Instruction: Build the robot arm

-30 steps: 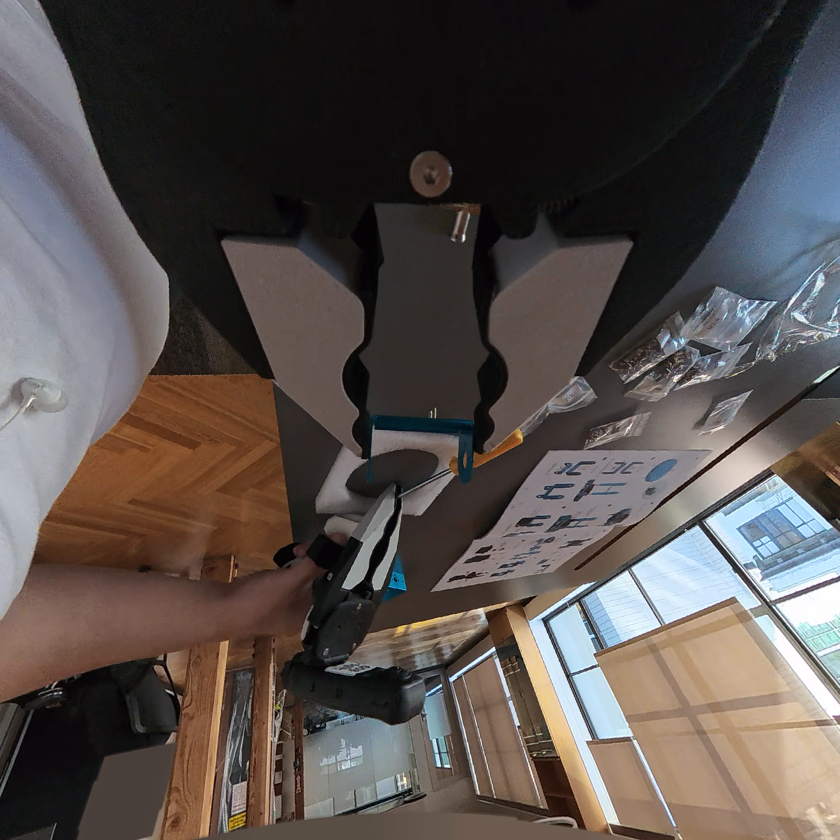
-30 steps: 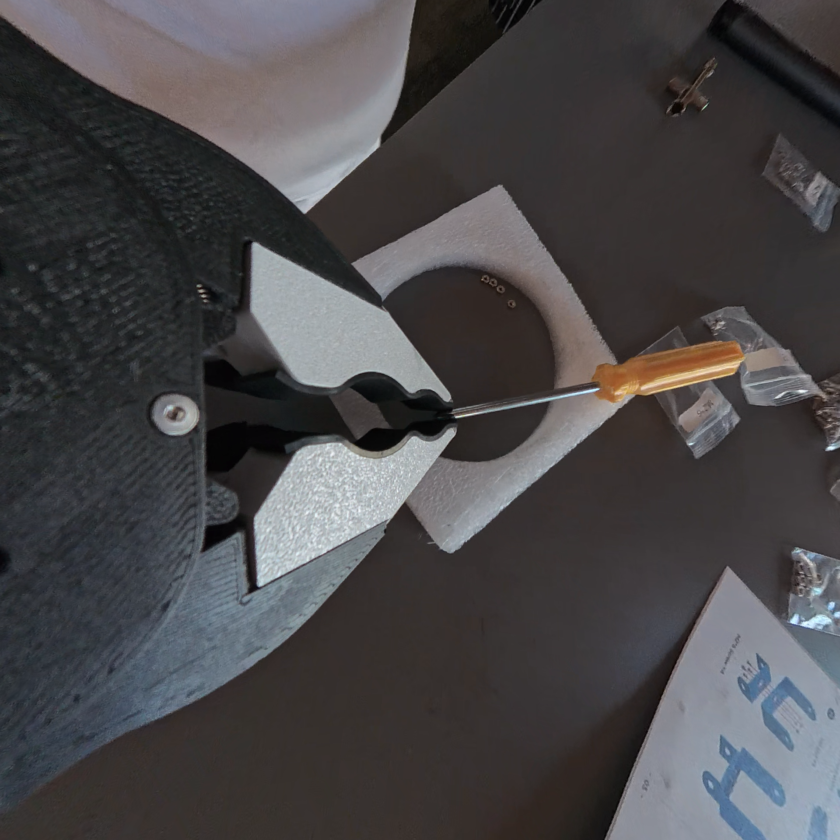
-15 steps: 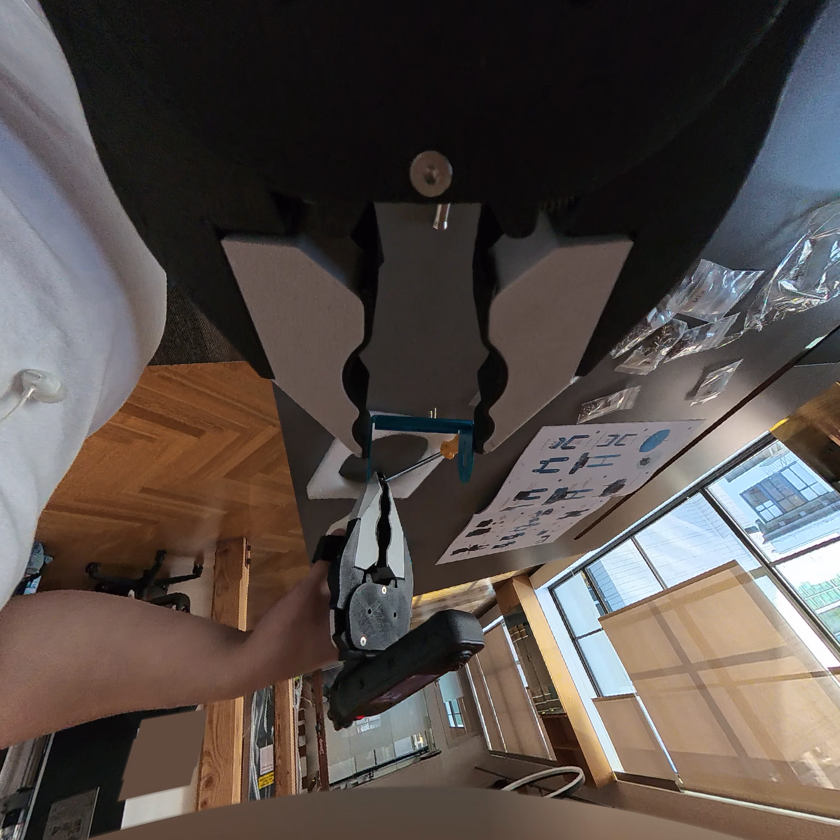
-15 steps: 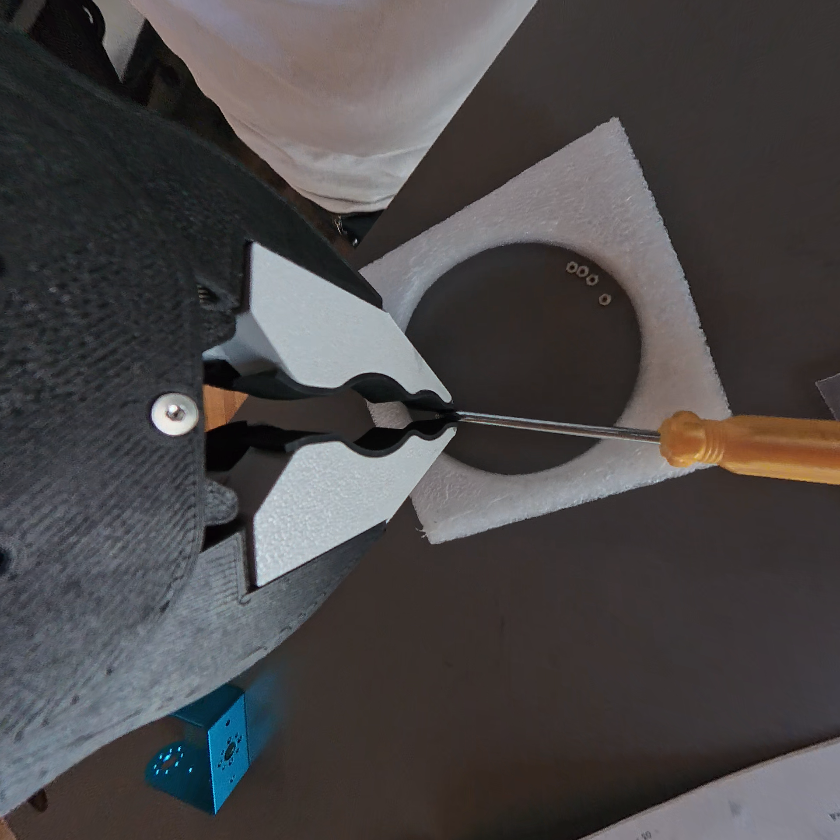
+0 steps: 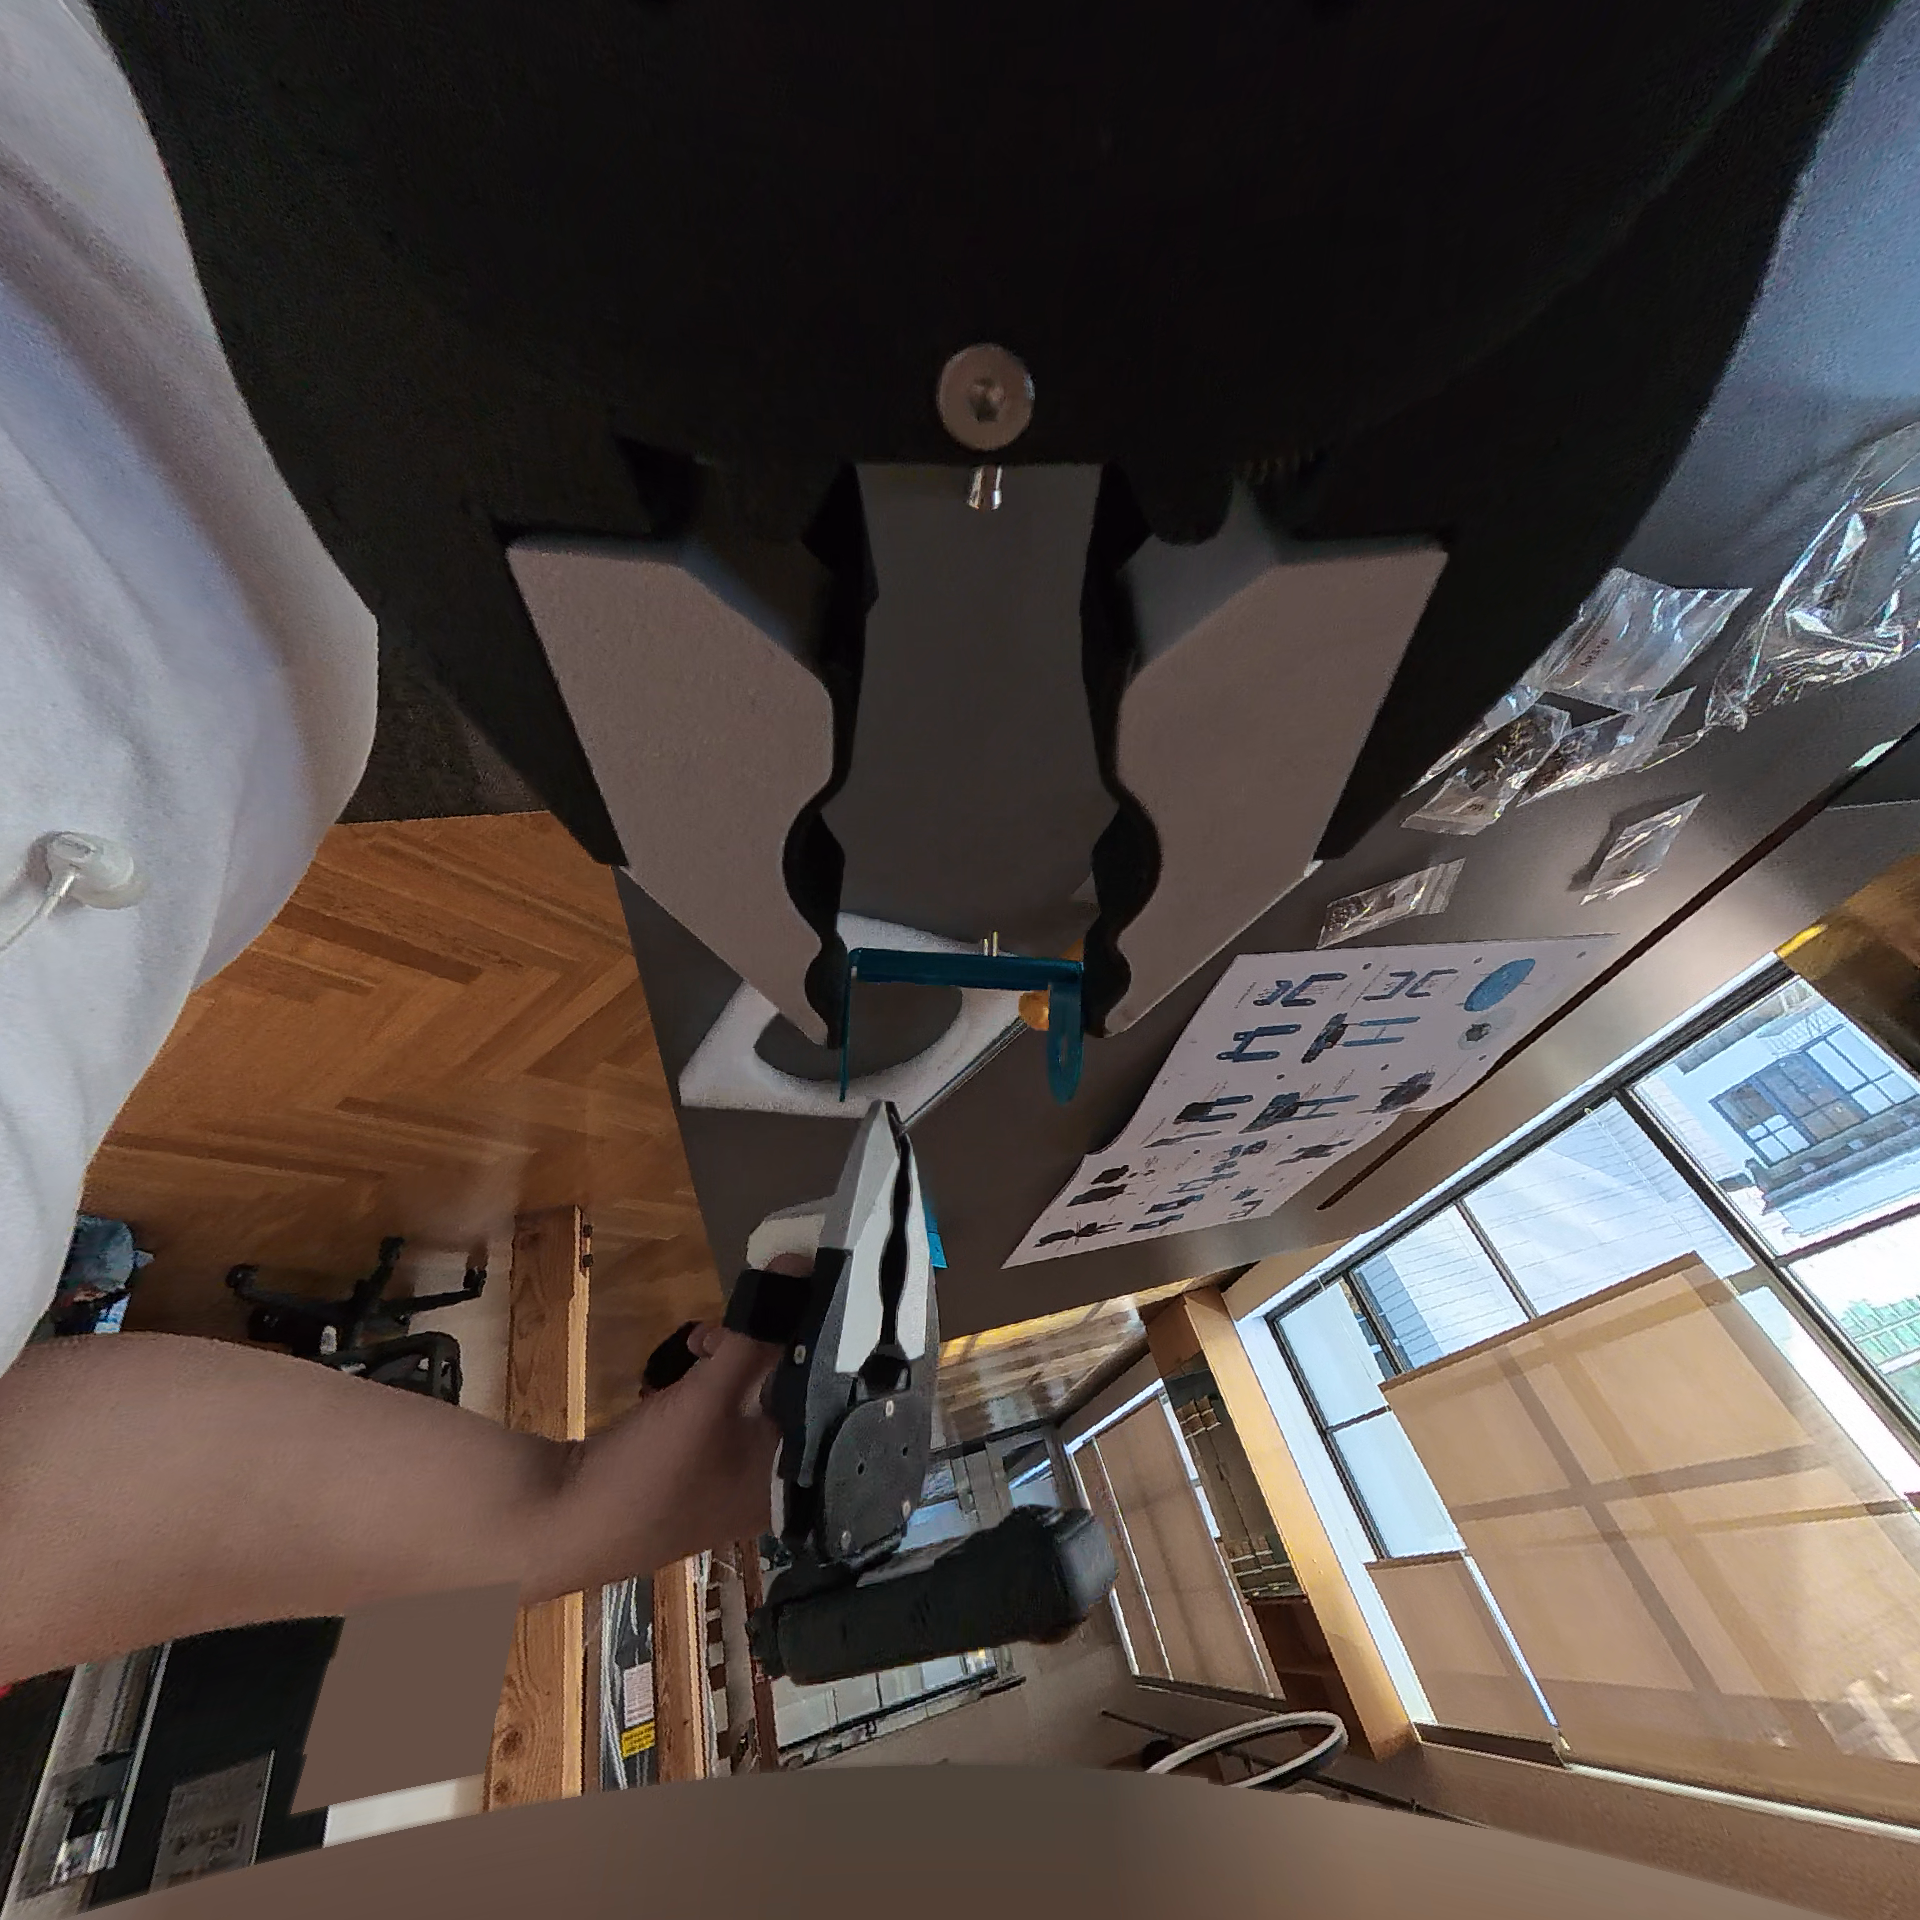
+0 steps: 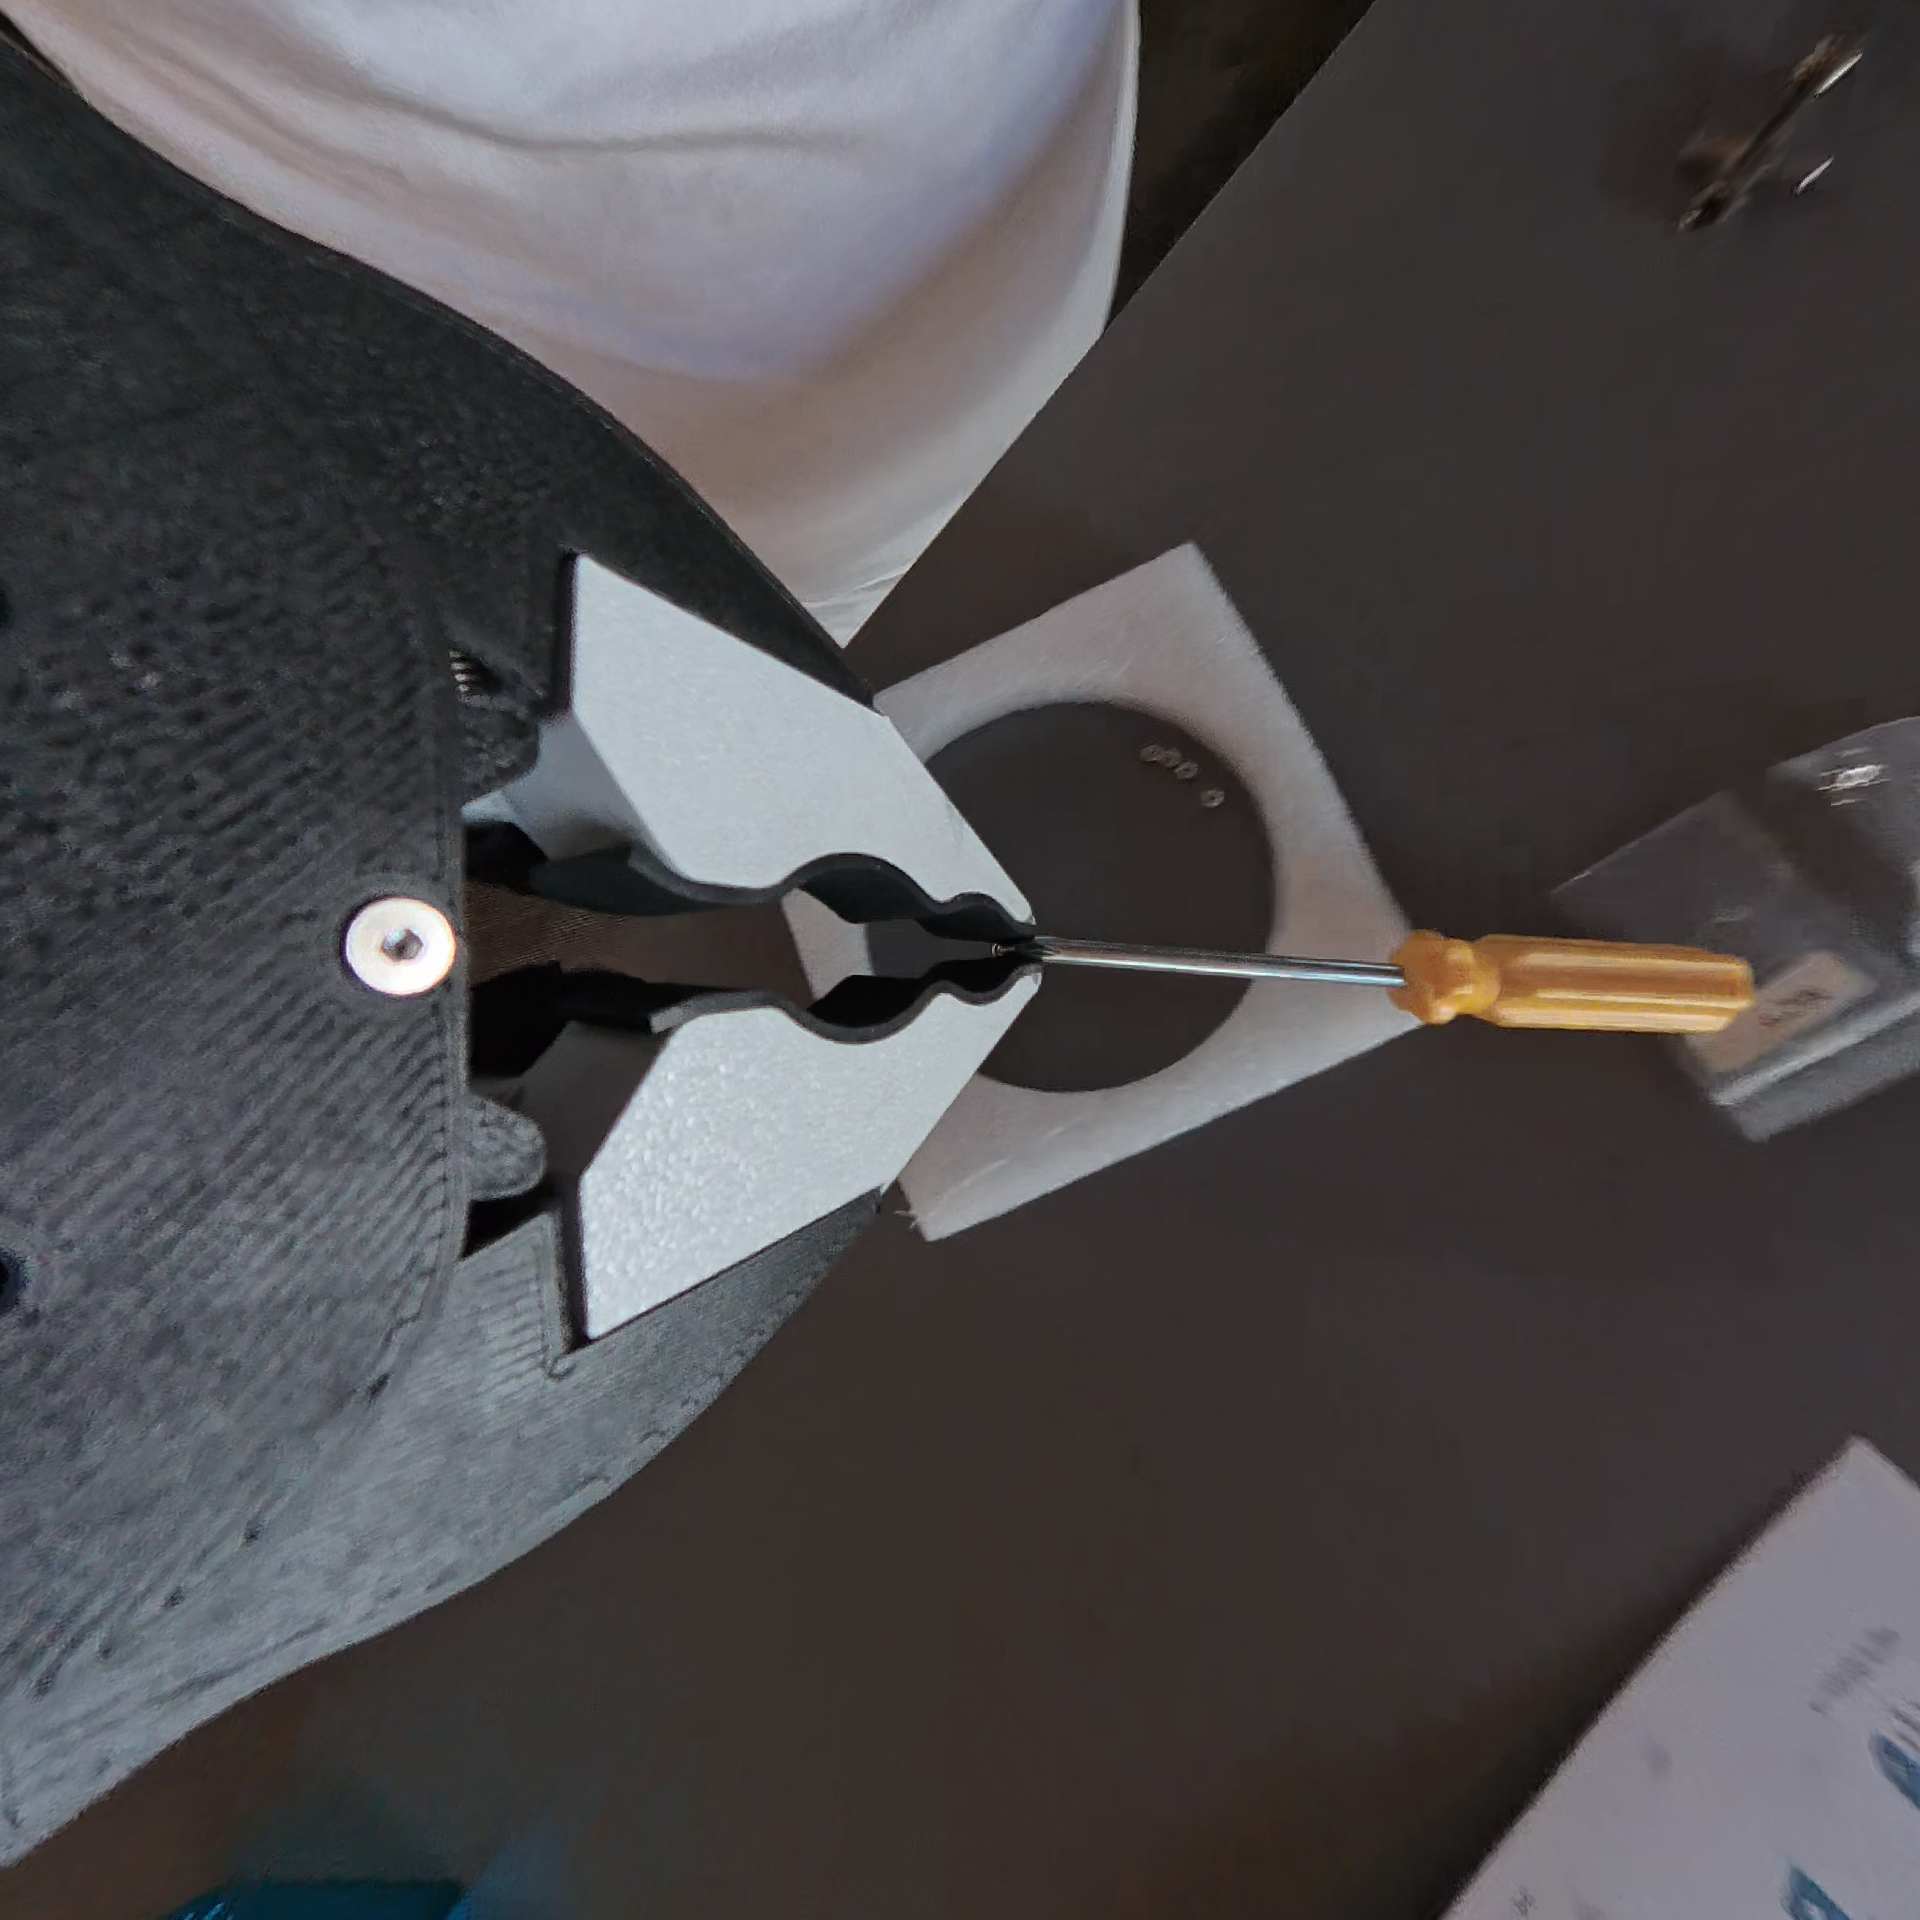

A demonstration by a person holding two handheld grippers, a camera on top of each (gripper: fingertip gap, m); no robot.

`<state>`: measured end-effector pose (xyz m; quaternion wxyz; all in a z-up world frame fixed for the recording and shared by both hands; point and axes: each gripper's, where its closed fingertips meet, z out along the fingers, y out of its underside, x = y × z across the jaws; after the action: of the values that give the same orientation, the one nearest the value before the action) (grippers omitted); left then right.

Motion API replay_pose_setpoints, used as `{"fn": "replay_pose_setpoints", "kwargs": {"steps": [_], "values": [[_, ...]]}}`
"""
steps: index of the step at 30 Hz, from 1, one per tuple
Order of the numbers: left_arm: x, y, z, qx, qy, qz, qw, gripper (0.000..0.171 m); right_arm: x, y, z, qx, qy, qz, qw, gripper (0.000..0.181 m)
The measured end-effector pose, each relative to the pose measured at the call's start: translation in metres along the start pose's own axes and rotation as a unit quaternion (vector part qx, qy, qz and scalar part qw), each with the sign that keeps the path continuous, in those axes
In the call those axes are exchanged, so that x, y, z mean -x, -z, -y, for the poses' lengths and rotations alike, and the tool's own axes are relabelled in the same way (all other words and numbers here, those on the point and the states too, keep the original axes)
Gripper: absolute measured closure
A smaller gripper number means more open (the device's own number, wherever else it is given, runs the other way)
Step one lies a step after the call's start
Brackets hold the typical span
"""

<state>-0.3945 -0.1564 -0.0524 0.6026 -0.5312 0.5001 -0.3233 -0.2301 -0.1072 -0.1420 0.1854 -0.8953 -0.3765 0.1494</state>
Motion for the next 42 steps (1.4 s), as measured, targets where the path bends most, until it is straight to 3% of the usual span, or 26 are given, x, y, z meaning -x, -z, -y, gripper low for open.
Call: {"fn": "replay_pose_setpoints", "kwargs": {"steps": [3, 10, 14, 16, 25, 32, 38, 42], "values": [[-0.002, -0.001, 0.000, 0.000, 0.001, -0.004, 1.000, 0.127, 0.010, -0.001, 0.002, -0.036, 0.009, 0.029, 0.999, 0.180], [-0.005, -0.002, 0.001, 0.002, 0.002, -0.010, 1.000, 0.127, 0.017, -0.016, -0.027, 0.033, 0.081, 0.049, 0.995, 0.180], [-0.010, -0.003, 0.002, -0.001, 0.003, -0.016, 1.000, 0.127, 0.031, -0.015, -0.028, 0.048, 0.063, 0.164, 0.983, 0.180], [-0.012, -0.004, 0.002, 0.000, 0.001, -0.018, 1.000, 0.127, 0.027, -0.017, -0.030, 0.058, 0.060, 0.180, 0.980, 0.180], [-0.015, 0.000, 0.005, 0.000, 0.000, -0.014, 1.000, 0.127, 0.006, -0.013, -0.033, 0.039, 0.079, 0.081, 0.993, 0.175], [-0.014, 0.003, 0.006, 0.000, -0.002, -0.010, 1.000, 0.127, 0.021, -0.004, -0.035, 0.016, 0.070, 0.091, 0.993, 0.172], [-0.014, 0.005, 0.005, 0.001, -0.003, -0.006, 1.000, 0.127, 0.003, 0.012, -0.031, -0.046, 0.022, 0.035, 0.998, 0.167], [-0.013, 0.007, 0.005, -0.002, -0.002, -0.002, 1.000, 0.127, 0.001, 0.011, -0.014, -0.159, -0.028, 0.025, 0.987, 0.156]]}}
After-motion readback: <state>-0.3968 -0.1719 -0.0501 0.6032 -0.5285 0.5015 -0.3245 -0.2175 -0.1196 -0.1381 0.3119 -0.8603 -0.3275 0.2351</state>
